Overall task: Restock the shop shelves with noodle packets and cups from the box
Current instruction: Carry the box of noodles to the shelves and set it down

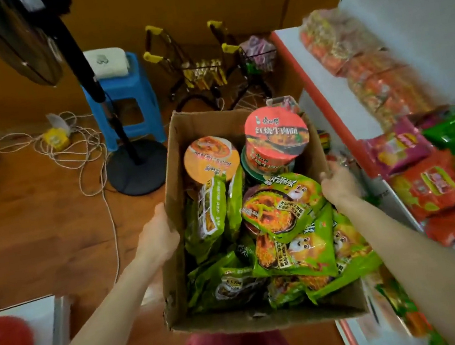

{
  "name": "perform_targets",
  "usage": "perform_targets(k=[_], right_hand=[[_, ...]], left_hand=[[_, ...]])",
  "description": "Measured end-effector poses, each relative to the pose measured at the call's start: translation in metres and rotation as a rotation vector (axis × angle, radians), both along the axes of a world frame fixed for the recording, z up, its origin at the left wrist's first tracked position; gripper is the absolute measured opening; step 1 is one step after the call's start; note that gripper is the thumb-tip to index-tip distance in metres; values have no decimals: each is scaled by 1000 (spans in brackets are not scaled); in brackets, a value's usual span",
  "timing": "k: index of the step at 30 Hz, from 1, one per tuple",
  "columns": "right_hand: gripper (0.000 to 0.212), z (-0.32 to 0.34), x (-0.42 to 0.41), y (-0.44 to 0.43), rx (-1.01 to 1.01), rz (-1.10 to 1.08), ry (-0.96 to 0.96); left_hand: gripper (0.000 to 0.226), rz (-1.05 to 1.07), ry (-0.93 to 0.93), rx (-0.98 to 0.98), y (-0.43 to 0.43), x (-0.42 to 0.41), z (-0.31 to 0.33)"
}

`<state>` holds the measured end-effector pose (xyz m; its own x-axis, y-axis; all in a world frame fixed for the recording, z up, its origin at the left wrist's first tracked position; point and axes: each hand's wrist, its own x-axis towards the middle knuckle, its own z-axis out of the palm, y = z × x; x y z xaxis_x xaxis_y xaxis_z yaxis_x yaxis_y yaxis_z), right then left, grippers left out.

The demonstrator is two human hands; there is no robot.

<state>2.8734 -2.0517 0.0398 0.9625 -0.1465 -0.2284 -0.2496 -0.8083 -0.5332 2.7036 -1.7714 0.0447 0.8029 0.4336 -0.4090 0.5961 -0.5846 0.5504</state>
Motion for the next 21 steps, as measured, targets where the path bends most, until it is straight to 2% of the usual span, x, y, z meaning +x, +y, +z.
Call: perform_targets(k=[4, 11, 16, 21], right_hand=[[25, -21, 101, 35, -2, 98, -5], [29, -76, 244, 90, 19, 162, 57], [34, -125, 323, 115, 18, 156, 114], [32, -194, 381, 131, 46, 173, 140]], left_hand=[[48, 100, 18, -14, 21, 75, -15], [45, 200, 58, -35, 57, 196, -66], [50, 260, 108, -31, 70, 273, -107], [53, 318, 147, -54, 75, 328, -176]])
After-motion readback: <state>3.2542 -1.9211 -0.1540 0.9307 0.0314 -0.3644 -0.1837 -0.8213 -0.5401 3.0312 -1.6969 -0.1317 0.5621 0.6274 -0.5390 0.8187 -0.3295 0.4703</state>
